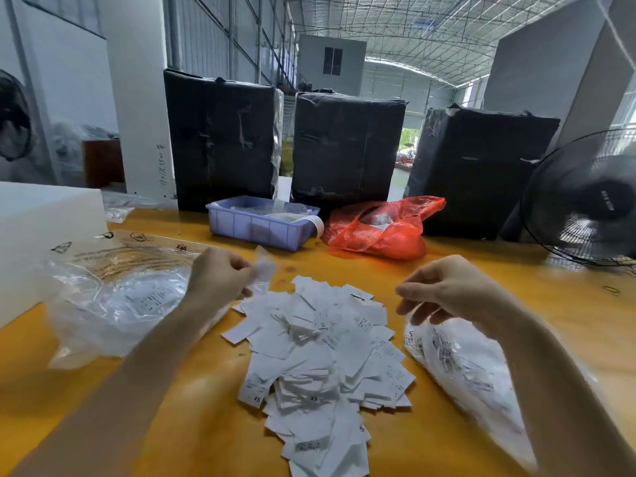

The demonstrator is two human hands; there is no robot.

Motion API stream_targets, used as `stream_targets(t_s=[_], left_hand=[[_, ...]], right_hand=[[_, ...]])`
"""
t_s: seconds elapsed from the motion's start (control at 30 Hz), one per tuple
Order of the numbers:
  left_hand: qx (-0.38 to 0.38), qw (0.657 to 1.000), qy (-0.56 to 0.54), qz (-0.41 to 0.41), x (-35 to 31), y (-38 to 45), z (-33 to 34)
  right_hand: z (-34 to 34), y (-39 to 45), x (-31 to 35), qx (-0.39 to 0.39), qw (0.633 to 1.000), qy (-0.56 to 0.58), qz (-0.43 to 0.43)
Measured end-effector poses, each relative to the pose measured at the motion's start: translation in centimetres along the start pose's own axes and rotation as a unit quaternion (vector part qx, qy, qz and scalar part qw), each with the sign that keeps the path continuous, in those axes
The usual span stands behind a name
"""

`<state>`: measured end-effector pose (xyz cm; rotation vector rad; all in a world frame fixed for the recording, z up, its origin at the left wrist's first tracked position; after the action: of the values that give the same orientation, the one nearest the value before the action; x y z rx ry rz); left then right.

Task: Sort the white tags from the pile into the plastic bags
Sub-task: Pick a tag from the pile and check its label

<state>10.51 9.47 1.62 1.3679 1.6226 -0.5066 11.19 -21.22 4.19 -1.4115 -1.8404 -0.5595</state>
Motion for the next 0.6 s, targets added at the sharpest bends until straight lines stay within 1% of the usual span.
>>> stream_targets(t_s=[0.07,0.13,0.2,0.27,0.33,0.43,0.5,0.6], left_hand=[[-0.079,0.991,0.106,-0.002,1.4,1.2,-4.0],[-0.135,0.968,0.208,-0.025,3.8,2.4,-7.2],[-0.145,0.941,0.293,-0.083,7.4,3.8,-9.1],[-0.107,0.932,0.32,-0.134,10.5,5.0,-9.3],[-0.086,0.933,0.309,-0.164,12.4,5.8,-8.9],[-0.063,0.926,0.319,-0.192,14.0,7.0,-8.2],[-0.064,0.924,0.321,-0.196,13.1,6.5,-7.7],[-0.092,0.924,0.34,-0.151,8.7,4.6,-7.2]], right_hand=[[-2.7,-0.8,-2.1,-0.013,0.996,-0.069,0.056],[-4.9,-1.4,-5.1,-0.041,0.983,-0.124,0.126],[-6.2,-1.5,-8.1,-0.066,0.965,-0.161,0.197],[-6.2,-1.2,-10.4,-0.064,0.946,-0.206,0.242],[-5.6,-0.5,-11.3,-0.049,0.938,-0.254,0.231],[-4.2,0.5,-11.9,-0.045,0.948,-0.254,0.189],[-4.0,0.9,-12.3,-0.073,0.95,-0.248,0.174],[-4.6,1.2,-12.6,-0.114,0.951,-0.239,0.158]])
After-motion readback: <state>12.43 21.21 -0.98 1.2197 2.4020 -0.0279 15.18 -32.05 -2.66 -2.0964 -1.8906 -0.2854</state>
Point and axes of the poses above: each hand's wrist, its own y-axis towards the middle knuckle, its own z-axis out of the palm, x = y × z, the point moved 8 cm from there along y, towards the middle knuckle, and after that the axes turned 7 degrees about x, right-handed, at the moved point
